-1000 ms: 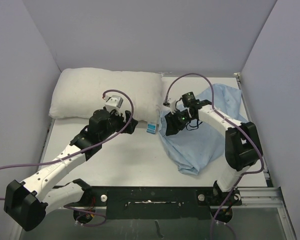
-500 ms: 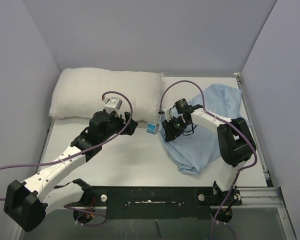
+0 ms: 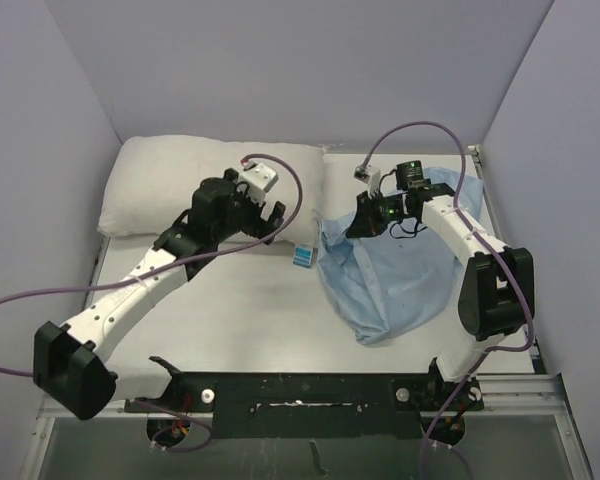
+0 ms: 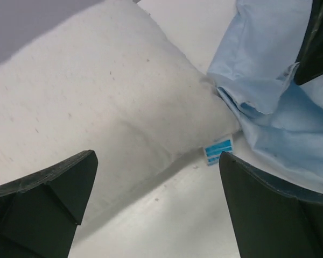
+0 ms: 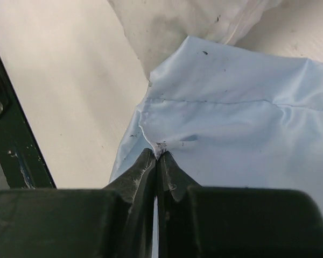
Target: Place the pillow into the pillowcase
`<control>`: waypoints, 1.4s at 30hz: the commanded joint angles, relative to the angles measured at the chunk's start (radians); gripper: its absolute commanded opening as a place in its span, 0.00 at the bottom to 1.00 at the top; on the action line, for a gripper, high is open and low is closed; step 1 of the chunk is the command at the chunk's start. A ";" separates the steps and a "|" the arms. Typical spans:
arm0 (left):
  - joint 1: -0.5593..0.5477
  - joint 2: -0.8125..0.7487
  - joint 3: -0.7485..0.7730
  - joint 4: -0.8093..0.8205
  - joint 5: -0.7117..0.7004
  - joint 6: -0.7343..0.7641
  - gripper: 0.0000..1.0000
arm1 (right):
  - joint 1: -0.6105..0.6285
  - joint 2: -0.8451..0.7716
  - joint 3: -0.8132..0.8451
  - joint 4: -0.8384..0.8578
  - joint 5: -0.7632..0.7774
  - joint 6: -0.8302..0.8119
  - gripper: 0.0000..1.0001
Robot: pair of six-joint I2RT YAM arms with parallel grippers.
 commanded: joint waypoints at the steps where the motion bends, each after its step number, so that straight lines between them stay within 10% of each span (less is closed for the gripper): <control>1: 0.015 0.201 0.275 -0.194 0.101 0.430 0.98 | -0.027 -0.041 0.029 0.025 -0.142 0.047 0.00; 7: 0.015 0.436 0.427 -0.343 0.182 0.773 0.98 | -0.125 -0.040 0.035 0.051 -0.209 0.109 0.00; 16: 0.073 0.682 0.568 -0.426 0.213 0.780 0.96 | -0.132 -0.041 -0.019 0.096 -0.227 0.137 0.00; 18: 0.091 0.731 0.568 -0.367 0.114 0.720 0.69 | -0.132 -0.033 -0.013 0.095 -0.228 0.137 0.00; 20: 0.120 0.785 0.614 -0.360 0.000 0.594 0.00 | -0.133 -0.020 -0.004 0.094 -0.228 0.138 0.00; 28: 0.199 0.422 0.429 -0.178 -0.009 0.436 0.00 | -0.123 0.055 0.115 0.081 -0.238 0.170 0.00; 42: 0.203 -0.199 0.212 -0.413 0.272 0.186 0.00 | -0.034 0.229 0.362 0.089 -0.194 0.253 0.00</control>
